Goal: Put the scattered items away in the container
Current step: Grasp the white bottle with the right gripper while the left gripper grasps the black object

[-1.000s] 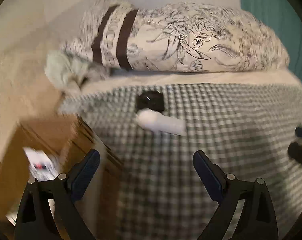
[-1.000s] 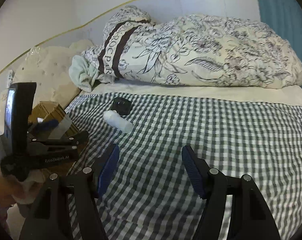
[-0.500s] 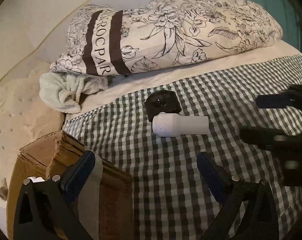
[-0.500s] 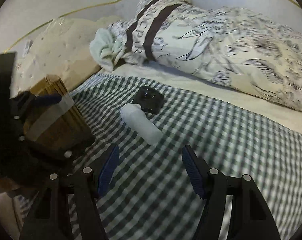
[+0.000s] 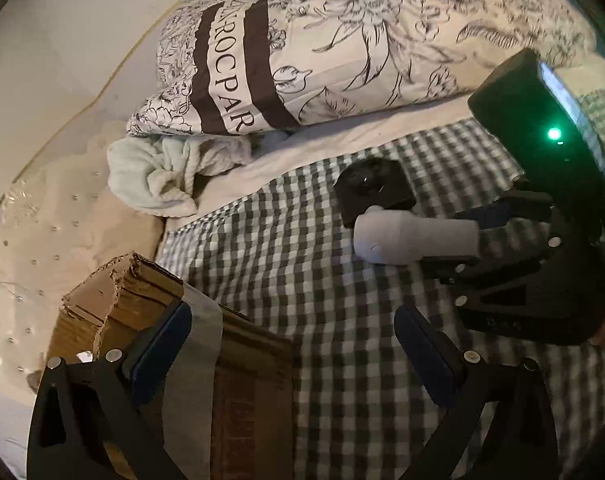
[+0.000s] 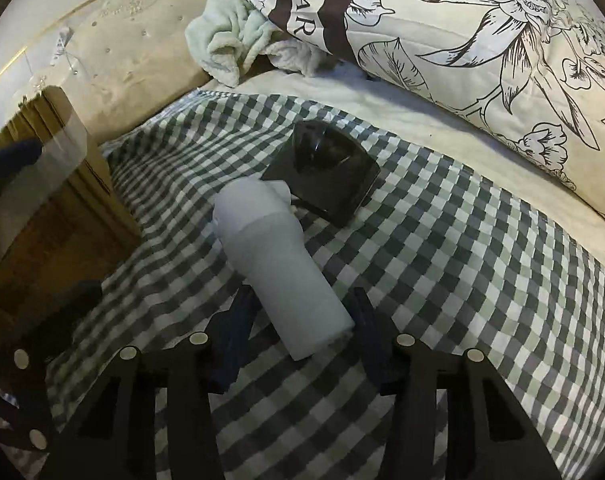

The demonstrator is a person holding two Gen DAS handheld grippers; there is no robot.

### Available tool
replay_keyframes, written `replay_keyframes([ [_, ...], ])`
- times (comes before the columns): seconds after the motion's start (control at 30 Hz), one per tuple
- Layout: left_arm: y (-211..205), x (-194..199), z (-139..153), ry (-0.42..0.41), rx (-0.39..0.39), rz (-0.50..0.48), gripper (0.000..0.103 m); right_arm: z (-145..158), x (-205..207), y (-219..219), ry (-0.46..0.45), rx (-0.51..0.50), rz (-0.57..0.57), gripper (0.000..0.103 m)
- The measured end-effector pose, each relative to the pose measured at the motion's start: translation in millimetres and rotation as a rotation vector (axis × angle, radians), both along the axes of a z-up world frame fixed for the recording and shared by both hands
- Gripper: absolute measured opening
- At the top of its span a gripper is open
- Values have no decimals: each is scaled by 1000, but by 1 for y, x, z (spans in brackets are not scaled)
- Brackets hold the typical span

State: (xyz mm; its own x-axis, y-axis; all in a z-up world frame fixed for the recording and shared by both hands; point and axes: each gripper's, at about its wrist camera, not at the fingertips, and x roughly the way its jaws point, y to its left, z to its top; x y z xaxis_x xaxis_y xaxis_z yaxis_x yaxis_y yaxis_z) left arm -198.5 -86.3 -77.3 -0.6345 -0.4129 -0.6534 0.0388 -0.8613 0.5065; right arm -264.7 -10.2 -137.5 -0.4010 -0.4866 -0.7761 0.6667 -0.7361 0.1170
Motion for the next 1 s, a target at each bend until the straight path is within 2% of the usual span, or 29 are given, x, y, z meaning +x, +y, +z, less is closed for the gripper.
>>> replay_keyframes([
  [0.13, 0, 0, 1, -4, 2, 2, 103, 3, 20, 13, 10, 22, -17, 37],
  [0.27, 5, 2, 4, -7, 24, -15, 103, 6, 43, 48, -33, -2, -83, 36],
  [0.37, 13, 3, 6, -19, 44, -12, 103, 9, 69, 77, -32, 14, -137, 36],
  [0.53, 31, -5, 19, -19, 209, -38, 103, 17, 113, 136, -64, -2, -278, 36],
  [0.6, 36, -11, 20, -9, 268, -46, 103, 17, 123, 147, -62, -25, -296, 37],
  [0.67, 36, -21, 15, 0, 321, -28, 103, 15, 125, 146, -54, -10, -299, 38],
  [0.8, 28, -39, -7, -37, 365, 44, 103, 12, 113, 126, -2, 17, -285, 39],
  [0.83, 23, -42, -14, -46, 385, 73, 103, 9, 106, 122, 0, 21, -295, 39],
  [0.9, 13, -45, -19, -41, 417, 118, 103, 7, 93, 114, 10, 34, -327, 32],
  [1.0, -6, -47, -23, -15, 498, 172, 103, 10, 72, 111, 34, 5, -414, 32],
])
